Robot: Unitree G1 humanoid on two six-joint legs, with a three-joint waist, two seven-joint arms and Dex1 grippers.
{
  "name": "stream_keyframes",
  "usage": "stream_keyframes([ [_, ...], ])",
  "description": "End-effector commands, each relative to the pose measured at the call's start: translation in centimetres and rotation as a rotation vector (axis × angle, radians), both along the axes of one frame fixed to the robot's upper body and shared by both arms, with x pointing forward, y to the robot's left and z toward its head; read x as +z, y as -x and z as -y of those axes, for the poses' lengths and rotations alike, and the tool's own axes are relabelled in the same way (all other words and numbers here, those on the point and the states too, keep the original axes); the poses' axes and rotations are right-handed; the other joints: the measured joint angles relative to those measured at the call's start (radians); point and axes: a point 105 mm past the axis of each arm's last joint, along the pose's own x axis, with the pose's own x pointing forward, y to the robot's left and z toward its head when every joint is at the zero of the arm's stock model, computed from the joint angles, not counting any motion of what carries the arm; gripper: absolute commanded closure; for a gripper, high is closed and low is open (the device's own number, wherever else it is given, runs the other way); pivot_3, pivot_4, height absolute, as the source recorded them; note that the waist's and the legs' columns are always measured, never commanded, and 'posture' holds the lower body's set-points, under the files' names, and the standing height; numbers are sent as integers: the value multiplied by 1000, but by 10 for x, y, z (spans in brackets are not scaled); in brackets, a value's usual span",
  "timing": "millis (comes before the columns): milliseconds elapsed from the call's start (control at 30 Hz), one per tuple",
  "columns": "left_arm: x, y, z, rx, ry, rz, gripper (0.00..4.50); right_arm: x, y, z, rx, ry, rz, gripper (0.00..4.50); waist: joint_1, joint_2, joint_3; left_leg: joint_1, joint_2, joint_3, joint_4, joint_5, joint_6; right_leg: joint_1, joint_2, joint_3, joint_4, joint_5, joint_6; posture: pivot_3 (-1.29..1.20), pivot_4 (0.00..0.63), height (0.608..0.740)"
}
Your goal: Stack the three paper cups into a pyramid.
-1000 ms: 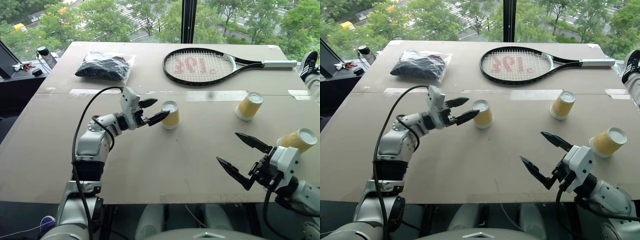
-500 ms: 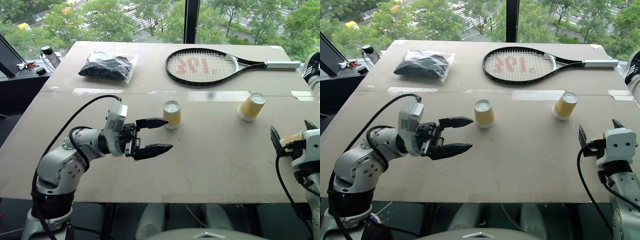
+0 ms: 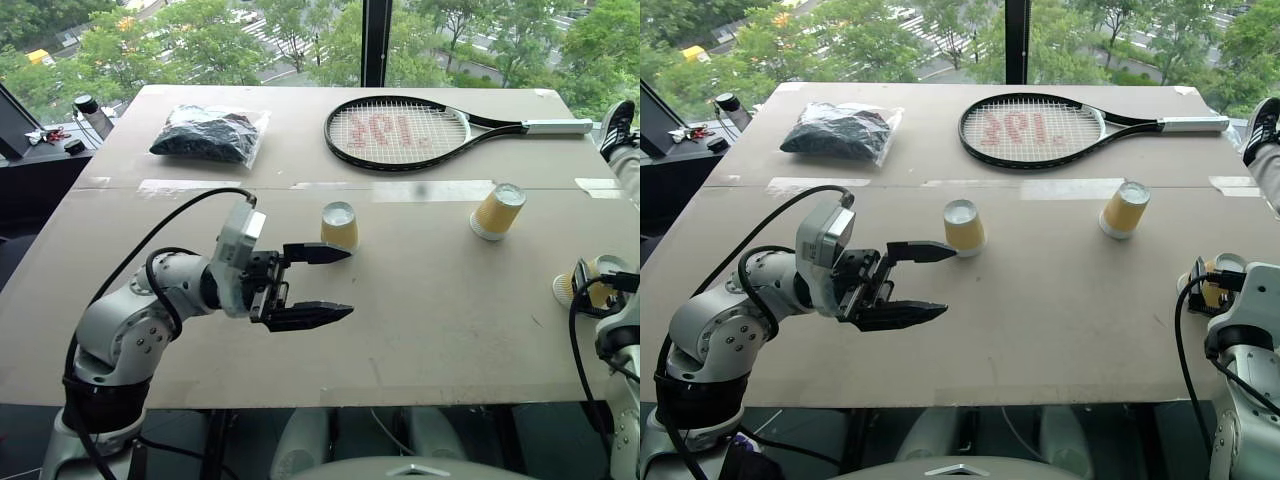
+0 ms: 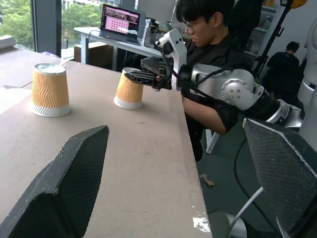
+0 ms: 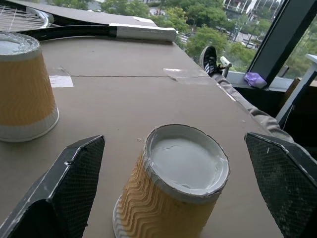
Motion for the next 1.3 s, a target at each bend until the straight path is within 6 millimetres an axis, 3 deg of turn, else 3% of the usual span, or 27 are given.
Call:
stream_keyframes([
  [33,8,8,4,-41,12,63,35,6,1,7,-49,-50,24,0,-1,0,0,0,0,0,0,0,0,0,0,0,0,0,0,0,150,740],
  [367,9,8,2,-26,15,93,35,5,-10,10,-71,-95,11,0,-8,0,0,0,0,0,-1,0,0,0,0,0,0,0,0,0,150,740],
  [467,9,8,2,-18,20,95,0,3,-12,11,-76,-94,3,771,-8,0,0,0,0,0,-1,0,0,0,0,0,0,0,0,0,150,740],
  [533,9,7,2,-9,25,93,0,3,-12,13,-80,-93,-1,1681,-9,0,0,0,0,0,-1,0,0,-1,0,0,0,0,0,0,150,740],
  [600,8,6,2,5,29,88,0,3,-12,14,-77,-83,0,2310,-9,0,0,0,0,0,-1,0,0,-1,0,0,0,0,0,0,150,740],
  [700,7,3,0,53,37,103,0,8,-13,8,-7,-51,4,2319,-9,1,0,0,0,1,-1,0,0,-1,0,0,0,0,0,0,150,740],
  [767,7,-5,-3,131,49,147,0,16,-15,-5,113,-41,23,2319,-8,1,0,0,0,0,-1,0,0,-1,0,0,0,0,0,0,150,740],
  [933,5,-12,-13,239,131,147,0,32,-2,-88,750,-91,-3,2319,-11,4,2,0,0,1,-1,0,0,-1,0,2,-1,0,0,0,150,740],
  [1000,2,-14,-17,286,137,145,0,37,4,-113,915,-110,-6,2319,-13,3,2,0,1,0,-2,0,0,-1,1,2,-1,0,0,0,150,740],
  [1100,-3,-5,-37,375,178,160,0,53,-25,-147,1018,-68,61,2319,-37,1,2,1,2,0,-1,0,0,0,1,2,-1,0,0,0,150,740],
  [1300,-11,4,-69,510,210,151,0,60,-73,-175,1038,11,87,2319,-7,0,3,-1,-1,-4,-1,0,0,-4,1,7,0,0,0,0,150,740],
])
